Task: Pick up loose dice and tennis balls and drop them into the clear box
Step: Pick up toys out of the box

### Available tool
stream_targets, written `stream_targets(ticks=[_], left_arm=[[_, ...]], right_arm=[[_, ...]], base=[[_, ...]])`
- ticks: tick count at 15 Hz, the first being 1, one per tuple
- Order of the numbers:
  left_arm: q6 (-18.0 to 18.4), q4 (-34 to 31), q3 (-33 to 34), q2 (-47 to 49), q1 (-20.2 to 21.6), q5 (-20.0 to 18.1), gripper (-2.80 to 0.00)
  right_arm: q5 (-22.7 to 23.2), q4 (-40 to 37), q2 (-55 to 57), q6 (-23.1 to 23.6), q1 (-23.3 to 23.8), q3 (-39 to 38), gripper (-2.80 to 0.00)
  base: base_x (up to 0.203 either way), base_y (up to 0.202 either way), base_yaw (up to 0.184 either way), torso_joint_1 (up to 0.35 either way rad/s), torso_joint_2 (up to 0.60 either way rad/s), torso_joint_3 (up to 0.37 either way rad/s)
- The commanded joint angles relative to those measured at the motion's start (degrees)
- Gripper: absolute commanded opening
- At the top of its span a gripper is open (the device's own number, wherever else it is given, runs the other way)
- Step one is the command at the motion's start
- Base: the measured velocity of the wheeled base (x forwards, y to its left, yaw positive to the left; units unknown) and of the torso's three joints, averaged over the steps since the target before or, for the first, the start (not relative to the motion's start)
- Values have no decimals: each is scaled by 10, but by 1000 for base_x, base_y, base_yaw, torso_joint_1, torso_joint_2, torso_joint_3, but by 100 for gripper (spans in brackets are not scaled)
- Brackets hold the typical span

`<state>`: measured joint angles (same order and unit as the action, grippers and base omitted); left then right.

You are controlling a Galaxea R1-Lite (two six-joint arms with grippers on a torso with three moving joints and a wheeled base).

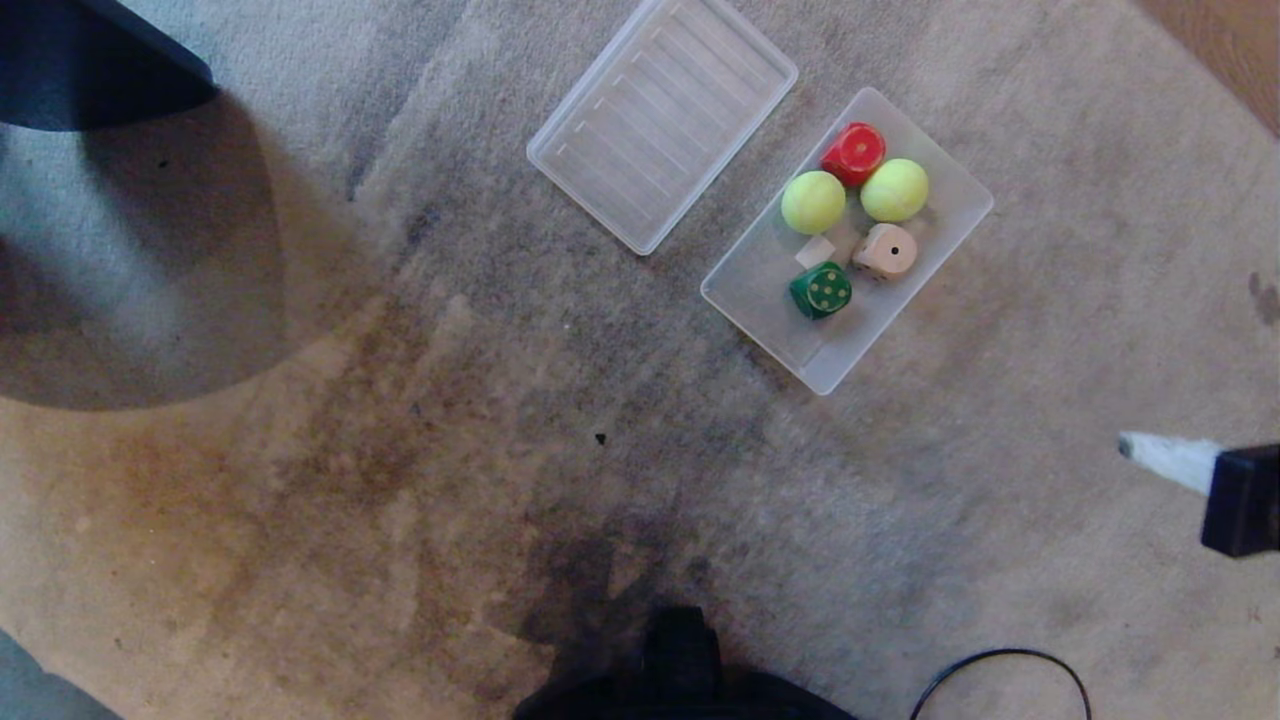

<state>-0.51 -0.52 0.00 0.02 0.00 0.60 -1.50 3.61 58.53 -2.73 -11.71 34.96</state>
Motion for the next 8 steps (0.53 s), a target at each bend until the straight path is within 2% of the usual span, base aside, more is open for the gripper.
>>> stream_targets(ticks=[1, 3, 5, 8], left_arm=[[0, 0, 1, 0, 0, 0, -280], [0, 0, 1, 0, 0, 0, -280], [0, 0, 1, 0, 0, 0, -280], [0, 0, 1, 0, 0, 0, -280]], right_arm=[[-2, -68, -88, 4, 8, -18, -280], [-2, -68, -88, 4, 8, -18, -280], [-1, -110, -115, 14, 27, -47, -280], [2, -192, -291, 33, 68, -125, -280]], base=[[0, 0, 0, 0, 0, 0], [0, 0, 0, 0, 0, 0], [0, 0, 0, 0, 0, 0], [0, 0, 0, 0, 0, 0]])
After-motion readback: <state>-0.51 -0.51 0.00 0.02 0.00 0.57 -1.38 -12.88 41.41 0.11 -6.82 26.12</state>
